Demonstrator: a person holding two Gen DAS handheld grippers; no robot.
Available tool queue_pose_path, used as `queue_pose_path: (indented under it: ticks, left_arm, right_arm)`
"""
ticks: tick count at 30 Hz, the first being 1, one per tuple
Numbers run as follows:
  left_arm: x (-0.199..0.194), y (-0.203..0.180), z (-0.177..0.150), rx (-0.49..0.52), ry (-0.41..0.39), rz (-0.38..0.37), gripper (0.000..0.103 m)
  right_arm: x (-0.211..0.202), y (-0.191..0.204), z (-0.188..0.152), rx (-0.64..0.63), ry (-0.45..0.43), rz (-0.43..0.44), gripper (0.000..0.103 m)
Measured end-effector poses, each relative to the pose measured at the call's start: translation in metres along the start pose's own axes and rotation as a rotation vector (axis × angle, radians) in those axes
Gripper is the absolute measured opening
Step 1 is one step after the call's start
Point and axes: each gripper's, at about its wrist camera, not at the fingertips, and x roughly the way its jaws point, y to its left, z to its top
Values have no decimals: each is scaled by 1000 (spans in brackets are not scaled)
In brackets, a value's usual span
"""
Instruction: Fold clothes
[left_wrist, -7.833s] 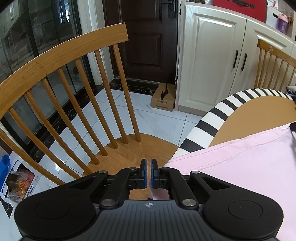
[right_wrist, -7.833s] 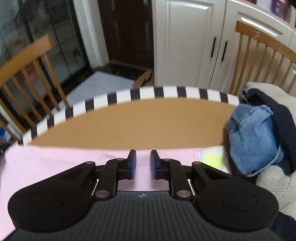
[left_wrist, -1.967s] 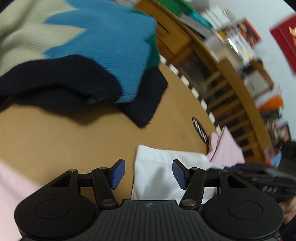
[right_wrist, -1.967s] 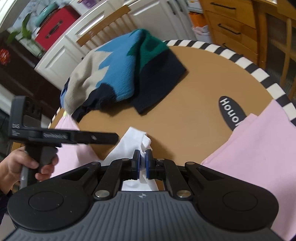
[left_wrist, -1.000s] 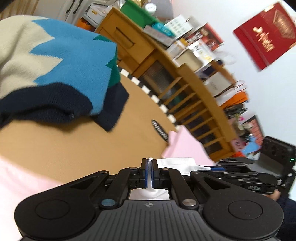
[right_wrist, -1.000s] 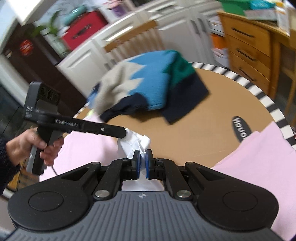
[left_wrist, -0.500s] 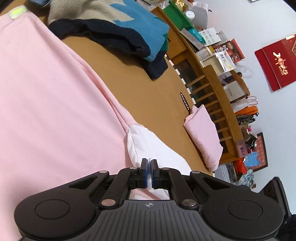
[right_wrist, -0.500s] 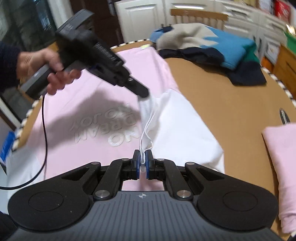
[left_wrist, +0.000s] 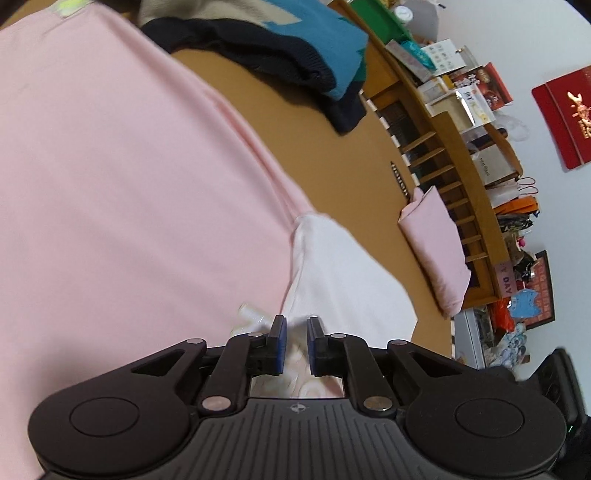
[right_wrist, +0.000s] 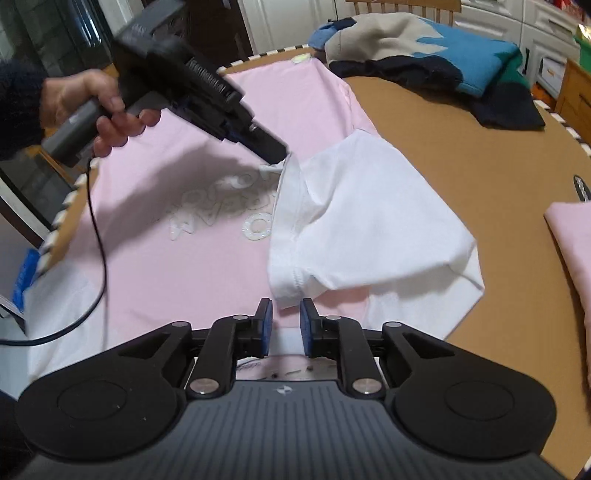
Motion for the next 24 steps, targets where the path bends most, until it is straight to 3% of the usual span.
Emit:
queue_pose_path:
  ticks: [3, 8, 11, 12, 16, 19, 21, 24]
  left_arm:
    - [-10, -1, -2, 11, -5, -16, 18]
    - [-13, -26, 8, 0, -144, -167, 28]
    - [15, -35, 5, -40, -99, -188, 28]
    - [27, -37, 2, -33, -61, -163, 28]
    - [56, -38, -18, -11, 52, -83, 24]
    - [59, -42, -25, -32, 45, -114, 25]
    - [60, -48, -29, -32, 45, -134, 25]
    - [63, -62, -33, -6, 50, -159, 25]
  right_arm:
    - [-16, -15, 9, 82, -85, -19, 30]
    - [8, -22, 24, 103, -107, -45, 25]
    - [31, -20, 16, 105, -37, -46, 24]
    - [33, -19, 11, 106, -26, -44, 22]
    - [4, -24, 2, 119, -105, -52, 23]
    - [-12, -31, -1, -17, -168, -250, 25]
    - [-4, -38, -4, -130, -133, -366, 25]
    - [17, -38, -11, -332, -61, -428, 22]
